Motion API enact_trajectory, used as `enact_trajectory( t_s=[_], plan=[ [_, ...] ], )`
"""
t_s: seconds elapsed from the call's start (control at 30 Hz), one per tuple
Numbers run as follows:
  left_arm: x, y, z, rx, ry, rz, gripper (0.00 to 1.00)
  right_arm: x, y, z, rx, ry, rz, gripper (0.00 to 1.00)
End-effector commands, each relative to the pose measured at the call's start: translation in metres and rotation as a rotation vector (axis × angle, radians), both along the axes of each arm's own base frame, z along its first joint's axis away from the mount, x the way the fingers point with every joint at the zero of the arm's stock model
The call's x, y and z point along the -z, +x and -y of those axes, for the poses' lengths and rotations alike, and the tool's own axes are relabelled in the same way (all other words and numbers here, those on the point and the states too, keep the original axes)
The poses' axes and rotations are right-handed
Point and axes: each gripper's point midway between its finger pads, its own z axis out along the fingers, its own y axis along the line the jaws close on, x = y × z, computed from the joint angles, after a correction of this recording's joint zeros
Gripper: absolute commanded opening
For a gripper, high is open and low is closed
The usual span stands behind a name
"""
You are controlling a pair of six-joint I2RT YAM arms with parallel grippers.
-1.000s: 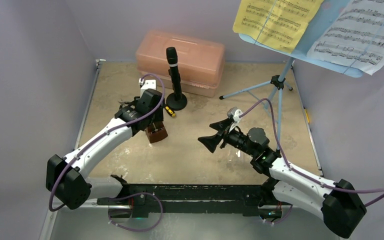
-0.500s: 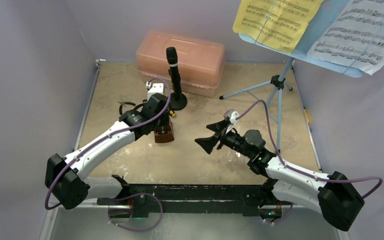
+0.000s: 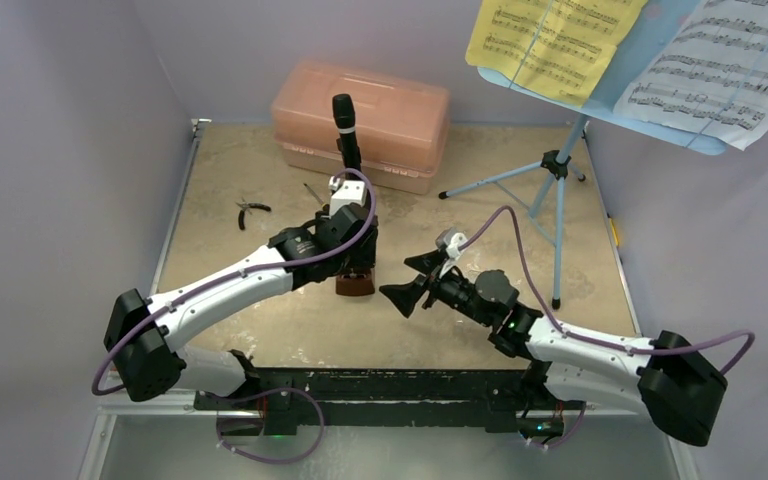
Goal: Pack up the instrument practice props
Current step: Move the metronome to the center of the board, then adjust the metronome at the center of the board.
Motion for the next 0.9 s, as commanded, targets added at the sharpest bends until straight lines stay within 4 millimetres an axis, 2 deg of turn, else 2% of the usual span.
enact_trajectory(
  t_s=[0.0,0.2,0.33,0.5,0.73,0.87],
  plan=[
    [-0.023,0.001,0.023,0.045,-0.105,0.025,0.7,0.003,0.008,-0.006,0.074,-0.003,0.011,0.98],
    [-0.045,0.016,0.014,0.042,-0.07,0.111,0.84,0.021,0.021,-0.019,0.142,-0.025,-0.004,0.98],
    [-0.048,0.037,0.009,0.055,-0.119,0.112,0.85,0.041,0.034,-0.028,0.188,-0.073,-0.036,0.98],
    [-0.063,0.06,-0.01,0.033,-0.229,0.176,0.88,0.057,0.039,-0.041,0.184,-0.086,-0.064,0.98],
    [-0.046,0.066,0.005,0.104,-0.281,0.152,0.88,0.076,0.054,-0.061,0.203,-0.098,-0.085,0.98],
    [-0.041,0.057,0.016,0.169,-0.326,0.122,0.88,0.095,0.059,-0.055,0.249,-0.107,-0.128,0.97]
  ],
)
